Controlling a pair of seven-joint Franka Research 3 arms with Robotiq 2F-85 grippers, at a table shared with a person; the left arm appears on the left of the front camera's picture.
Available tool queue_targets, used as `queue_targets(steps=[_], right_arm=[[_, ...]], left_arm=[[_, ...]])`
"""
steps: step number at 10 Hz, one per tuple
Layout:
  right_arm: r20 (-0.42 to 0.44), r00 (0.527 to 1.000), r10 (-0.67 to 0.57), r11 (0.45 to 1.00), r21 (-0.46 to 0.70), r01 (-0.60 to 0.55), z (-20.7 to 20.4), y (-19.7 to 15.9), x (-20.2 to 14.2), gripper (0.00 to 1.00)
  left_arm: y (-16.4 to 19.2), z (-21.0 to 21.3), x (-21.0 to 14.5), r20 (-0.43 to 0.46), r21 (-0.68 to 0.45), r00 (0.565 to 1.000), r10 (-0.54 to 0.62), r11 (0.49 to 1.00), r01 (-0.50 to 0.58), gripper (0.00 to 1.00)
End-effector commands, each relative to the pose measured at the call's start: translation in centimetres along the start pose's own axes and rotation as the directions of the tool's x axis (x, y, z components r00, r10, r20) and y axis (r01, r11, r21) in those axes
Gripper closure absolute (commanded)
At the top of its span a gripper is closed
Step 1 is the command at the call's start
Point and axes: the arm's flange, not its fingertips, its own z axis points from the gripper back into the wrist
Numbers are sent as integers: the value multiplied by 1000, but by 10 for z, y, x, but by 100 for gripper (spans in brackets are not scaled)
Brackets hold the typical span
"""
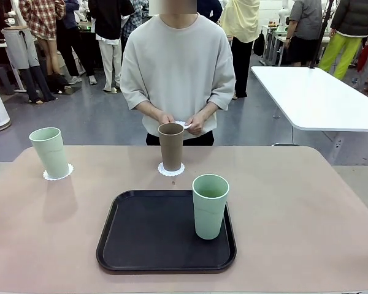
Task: Place coasters on the table and set cups on them.
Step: Take one Reusable plastic cup from the Flat Tray and place it on a coaster set by the human.
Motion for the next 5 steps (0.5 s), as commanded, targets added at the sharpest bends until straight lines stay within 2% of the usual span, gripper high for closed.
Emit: queue_targets(steps=[1,5], right_arm=[[6,1000,9,1000,18,-9,-1,0,1,0],[6,1000,9,1000,18,-9,-1,0,1,0]], left_arm=[[31,25,3,-50,-119,995,87,989,-92,0],[63,95,-52,140,-171,981,134,979,-110,0]])
